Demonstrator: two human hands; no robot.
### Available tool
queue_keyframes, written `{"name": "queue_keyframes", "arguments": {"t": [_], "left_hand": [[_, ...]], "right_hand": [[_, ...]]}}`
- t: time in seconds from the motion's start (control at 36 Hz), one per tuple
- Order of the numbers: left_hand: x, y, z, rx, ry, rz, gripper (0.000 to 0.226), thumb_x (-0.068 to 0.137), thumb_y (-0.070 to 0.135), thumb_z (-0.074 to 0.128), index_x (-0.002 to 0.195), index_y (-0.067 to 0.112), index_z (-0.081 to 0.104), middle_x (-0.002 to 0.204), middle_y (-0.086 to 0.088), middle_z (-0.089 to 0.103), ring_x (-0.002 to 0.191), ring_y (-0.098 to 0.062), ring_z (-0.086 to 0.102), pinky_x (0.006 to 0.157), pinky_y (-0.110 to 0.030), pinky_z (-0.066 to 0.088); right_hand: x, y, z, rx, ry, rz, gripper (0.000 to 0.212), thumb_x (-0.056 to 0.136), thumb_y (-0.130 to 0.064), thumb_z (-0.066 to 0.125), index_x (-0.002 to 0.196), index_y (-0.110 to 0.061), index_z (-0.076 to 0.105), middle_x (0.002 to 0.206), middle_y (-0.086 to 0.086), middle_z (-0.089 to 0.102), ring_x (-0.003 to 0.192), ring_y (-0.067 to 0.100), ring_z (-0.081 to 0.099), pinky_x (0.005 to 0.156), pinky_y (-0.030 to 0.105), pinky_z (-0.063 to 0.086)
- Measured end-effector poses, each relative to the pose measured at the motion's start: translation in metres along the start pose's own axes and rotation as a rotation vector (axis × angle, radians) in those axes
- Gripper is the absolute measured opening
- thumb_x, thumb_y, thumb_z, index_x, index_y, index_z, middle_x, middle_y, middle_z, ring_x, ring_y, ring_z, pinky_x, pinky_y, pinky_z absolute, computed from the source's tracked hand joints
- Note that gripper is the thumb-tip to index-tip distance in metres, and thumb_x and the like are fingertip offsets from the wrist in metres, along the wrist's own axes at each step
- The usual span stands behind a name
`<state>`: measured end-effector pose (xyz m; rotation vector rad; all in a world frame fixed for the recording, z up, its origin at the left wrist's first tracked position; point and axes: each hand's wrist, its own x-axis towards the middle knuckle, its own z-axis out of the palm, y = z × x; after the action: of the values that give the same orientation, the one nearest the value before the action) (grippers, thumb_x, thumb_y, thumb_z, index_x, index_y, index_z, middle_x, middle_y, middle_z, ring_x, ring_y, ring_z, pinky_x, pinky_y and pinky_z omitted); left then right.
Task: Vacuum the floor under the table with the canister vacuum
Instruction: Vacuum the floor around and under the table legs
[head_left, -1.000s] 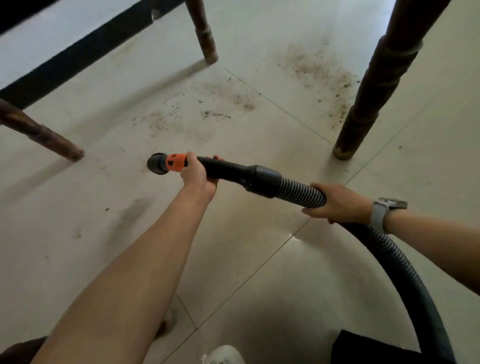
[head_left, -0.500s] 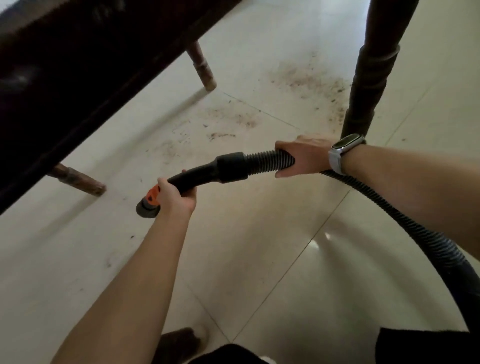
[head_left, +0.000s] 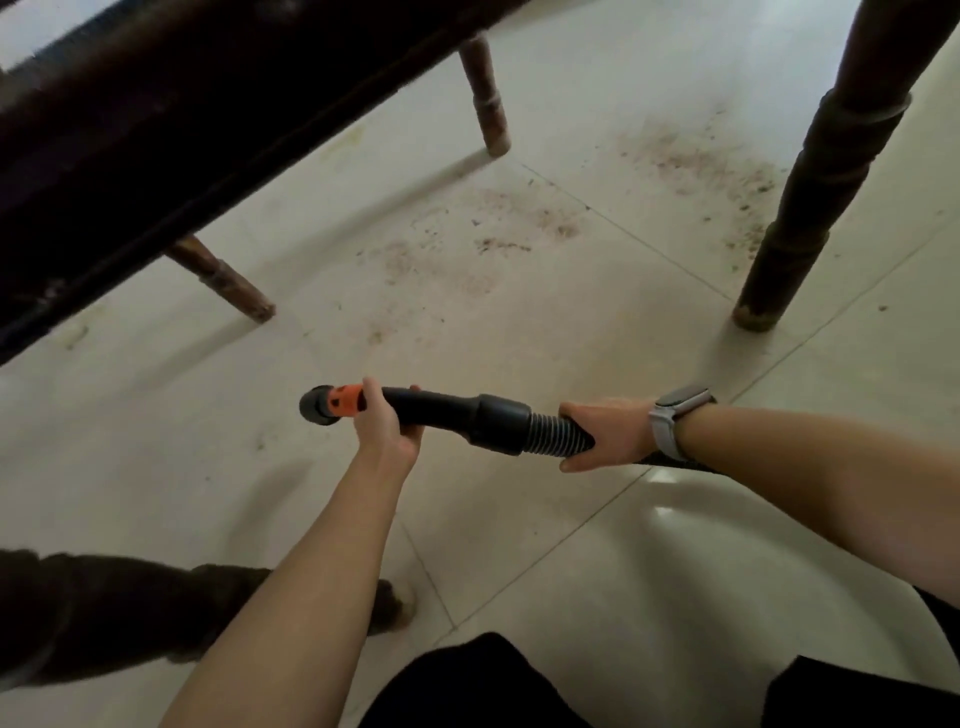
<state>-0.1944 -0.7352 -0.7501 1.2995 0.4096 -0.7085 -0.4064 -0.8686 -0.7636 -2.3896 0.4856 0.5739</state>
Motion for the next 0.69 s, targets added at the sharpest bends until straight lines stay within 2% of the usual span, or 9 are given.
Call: {"name": "queue_keyframes", "arguments": {"t": [0.08,0.14,0.22,0.28,0.36,0.44,0.58,0.69], "left_hand": [[-0.003,-0.003,-0.013,-0.027,0.021,-0.004,0.035,0.097,0.03,0.053,0.124,0.012,0.04,0.099,-0.01,0.058,0.076,-0.021,0.062,0.066,-0.035,0.054],[-0.002,-0.004,-0.023,-0.038,0.051,0.003,0.036,0.096,0.026,0.056,0.124,0.009,0.04,0.098,-0.011,0.059,0.076,-0.022,0.062,0.064,-0.035,0.053],[-0.002,-0.011,-0.032,-0.005,0.068,0.013,0.047,0.096,0.022,0.057,0.133,0.001,0.038,0.114,-0.017,0.059,0.08,-0.024,0.061,0.065,-0.037,0.053],[-0.001,-0.016,-0.036,-0.003,0.083,0.018,0.051,0.096,0.019,0.056,0.138,0.0,0.034,0.122,-0.021,0.056,0.079,-0.025,0.061,0.07,-0.04,0.053],[0.001,-0.021,-0.039,-0.008,0.104,0.018,0.049,0.098,0.018,0.054,0.138,0.0,0.033,0.118,-0.019,0.054,0.076,-0.023,0.061,0.077,-0.041,0.051],[0.002,-0.022,-0.044,0.006,0.121,0.019,0.049,0.098,0.02,0.052,0.139,0.001,0.033,0.12,-0.02,0.053,0.076,-0.024,0.061,0.066,-0.036,0.052],[0.006,-0.023,-0.047,0.037,0.141,0.014,0.055,0.101,0.028,0.046,0.145,0.005,0.023,0.131,-0.022,0.05,0.078,-0.023,0.06,0.064,-0.034,0.05],[0.007,-0.027,-0.045,0.083,0.15,-0.013,0.058,0.101,0.031,0.044,0.148,0.008,0.018,0.127,-0.019,0.051,0.078,-0.022,0.061,0.071,-0.036,0.049]], "right_hand": [[0.006,-0.006,0.01,-0.018,-0.035,0.016,0.043,0.089,-0.046,0.059,0.111,-0.014,0.039,0.09,0.002,0.054,0.078,0.022,0.054,0.07,0.034,0.045],[0.012,-0.011,0.018,-0.04,-0.051,0.006,0.046,0.089,-0.048,0.058,0.113,-0.014,0.038,0.092,0.005,0.056,0.08,0.025,0.056,0.073,0.036,0.047],[0.021,-0.026,0.026,-0.064,-0.056,-0.028,0.04,0.091,-0.045,0.057,0.104,-0.015,0.034,0.091,0.003,0.052,0.078,0.024,0.05,0.067,0.032,0.039],[0.027,-0.039,0.029,-0.063,-0.049,-0.052,0.039,0.091,-0.044,0.057,0.105,-0.015,0.035,0.095,0.005,0.054,0.078,0.023,0.048,0.067,0.029,0.034],[0.037,-0.056,0.035,-0.069,-0.072,-0.082,0.047,0.091,-0.043,0.057,0.118,-0.01,0.037,0.11,0.012,0.059,0.089,0.027,0.055,0.069,0.028,0.033],[0.042,-0.069,0.042,-0.053,-0.081,-0.091,0.05,0.092,-0.042,0.057,0.122,-0.008,0.036,0.115,0.014,0.059,0.101,0.03,0.058,0.071,0.027,0.033],[0.042,-0.075,0.04,-0.031,-0.089,-0.072,0.05,0.093,-0.041,0.055,0.124,-0.008,0.036,0.115,0.014,0.059,0.101,0.031,0.058,0.07,0.028,0.034],[0.037,-0.079,0.037,-0.029,-0.126,-0.062,0.051,0.093,-0.037,0.057,0.126,-0.006,0.035,0.117,0.014,0.059,0.104,0.031,0.058,0.069,0.026,0.032]]}}
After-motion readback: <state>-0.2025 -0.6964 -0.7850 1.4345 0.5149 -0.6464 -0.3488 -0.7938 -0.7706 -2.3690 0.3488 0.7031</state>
